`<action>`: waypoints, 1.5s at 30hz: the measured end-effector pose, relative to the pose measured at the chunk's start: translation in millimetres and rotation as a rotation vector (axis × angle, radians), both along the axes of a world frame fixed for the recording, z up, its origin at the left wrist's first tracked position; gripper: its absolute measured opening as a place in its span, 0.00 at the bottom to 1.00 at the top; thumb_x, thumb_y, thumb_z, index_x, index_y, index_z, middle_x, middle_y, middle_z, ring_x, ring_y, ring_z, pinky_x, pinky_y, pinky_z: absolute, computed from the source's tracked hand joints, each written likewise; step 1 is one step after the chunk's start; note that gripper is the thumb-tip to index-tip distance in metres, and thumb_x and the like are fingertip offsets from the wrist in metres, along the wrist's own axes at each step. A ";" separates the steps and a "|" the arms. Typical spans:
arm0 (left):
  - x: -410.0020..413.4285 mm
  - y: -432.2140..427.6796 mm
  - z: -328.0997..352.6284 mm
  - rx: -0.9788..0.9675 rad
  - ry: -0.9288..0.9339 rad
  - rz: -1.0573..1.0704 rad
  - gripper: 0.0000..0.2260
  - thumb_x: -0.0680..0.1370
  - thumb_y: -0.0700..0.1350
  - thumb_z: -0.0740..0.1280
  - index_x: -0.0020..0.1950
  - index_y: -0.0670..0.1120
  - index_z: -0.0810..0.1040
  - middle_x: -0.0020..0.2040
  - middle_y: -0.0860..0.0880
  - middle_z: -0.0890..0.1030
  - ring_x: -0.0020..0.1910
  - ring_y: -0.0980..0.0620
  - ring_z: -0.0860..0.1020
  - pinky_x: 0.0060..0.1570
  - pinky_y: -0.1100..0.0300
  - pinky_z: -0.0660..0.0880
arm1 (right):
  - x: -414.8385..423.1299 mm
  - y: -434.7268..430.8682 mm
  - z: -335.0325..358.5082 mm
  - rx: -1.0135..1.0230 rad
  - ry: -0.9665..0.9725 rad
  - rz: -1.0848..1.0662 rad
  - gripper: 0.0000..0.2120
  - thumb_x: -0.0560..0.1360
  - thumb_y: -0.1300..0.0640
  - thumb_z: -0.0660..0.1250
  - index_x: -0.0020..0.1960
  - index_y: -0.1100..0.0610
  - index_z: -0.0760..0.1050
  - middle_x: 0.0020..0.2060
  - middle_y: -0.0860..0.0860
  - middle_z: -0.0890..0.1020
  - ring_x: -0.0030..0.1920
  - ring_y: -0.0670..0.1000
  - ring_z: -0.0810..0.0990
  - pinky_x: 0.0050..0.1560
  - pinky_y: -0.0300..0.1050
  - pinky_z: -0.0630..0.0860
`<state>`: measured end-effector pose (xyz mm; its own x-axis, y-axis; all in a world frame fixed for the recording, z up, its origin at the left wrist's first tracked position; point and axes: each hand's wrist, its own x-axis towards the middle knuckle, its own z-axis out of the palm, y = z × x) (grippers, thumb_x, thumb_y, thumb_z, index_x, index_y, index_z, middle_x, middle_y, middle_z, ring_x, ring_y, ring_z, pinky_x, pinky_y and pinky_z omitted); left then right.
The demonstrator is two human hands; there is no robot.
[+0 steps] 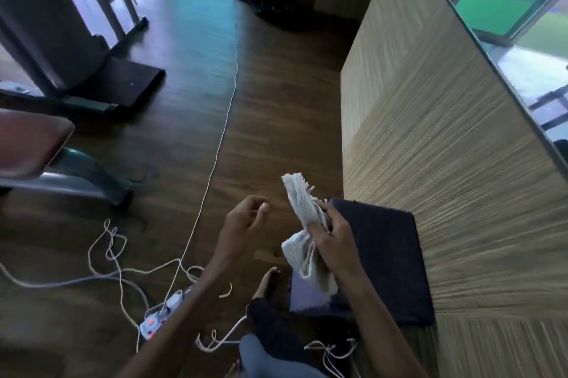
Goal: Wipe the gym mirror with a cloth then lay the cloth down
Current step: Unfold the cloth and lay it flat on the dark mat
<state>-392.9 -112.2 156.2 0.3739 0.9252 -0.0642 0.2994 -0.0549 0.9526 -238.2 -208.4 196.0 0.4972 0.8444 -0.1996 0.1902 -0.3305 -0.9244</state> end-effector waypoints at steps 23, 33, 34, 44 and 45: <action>392.0 123.9 36.3 -0.305 0.075 -1.145 0.11 0.80 0.60 0.66 0.55 0.55 0.77 0.53 0.49 0.81 0.56 0.46 0.80 0.51 0.58 0.77 | 232.3 50.9 2.1 0.218 0.054 -0.929 0.14 0.81 0.59 0.66 0.63 0.45 0.73 0.60 0.44 0.79 0.60 0.44 0.79 0.55 0.37 0.75; 442.4 101.2 58.5 -0.789 0.113 -1.557 0.17 0.78 0.58 0.68 0.56 0.46 0.82 0.47 0.38 0.85 0.48 0.39 0.83 0.50 0.46 0.77 | 214.9 83.5 0.9 -0.235 -0.732 -1.181 0.25 0.77 0.48 0.62 0.74 0.53 0.70 0.77 0.49 0.63 0.78 0.51 0.59 0.69 0.61 0.66; 442.1 102.6 58.9 -0.826 0.108 -1.548 0.13 0.80 0.53 0.66 0.56 0.45 0.82 0.49 0.39 0.85 0.49 0.40 0.84 0.50 0.48 0.79 | 209.5 83.8 1.5 -0.121 -0.767 -1.231 0.21 0.78 0.52 0.63 0.71 0.51 0.72 0.76 0.48 0.65 0.77 0.51 0.62 0.70 0.59 0.67; 422.5 95.7 63.9 -0.969 0.348 -1.652 0.20 0.78 0.55 0.64 0.53 0.38 0.83 0.51 0.39 0.85 0.52 0.44 0.84 0.50 0.56 0.80 | 170.3 61.2 11.9 -0.156 -0.590 -1.773 0.25 0.70 0.38 0.66 0.63 0.47 0.68 0.58 0.46 0.71 0.60 0.49 0.69 0.62 0.35 0.67; 421.3 94.9 66.3 -0.981 0.341 -1.686 0.22 0.79 0.56 0.62 0.55 0.38 0.82 0.53 0.38 0.85 0.55 0.44 0.84 0.52 0.55 0.79 | 171.3 67.7 16.8 -0.224 -0.610 -1.720 0.27 0.69 0.37 0.65 0.63 0.48 0.69 0.57 0.46 0.70 0.59 0.47 0.67 0.59 0.28 0.63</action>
<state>28.4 -17.3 222.6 0.5442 -0.6823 -0.4881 0.6594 -0.0119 0.7517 -66.9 -140.7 212.7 0.7176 -0.6309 0.2951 -0.1993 -0.5919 -0.7810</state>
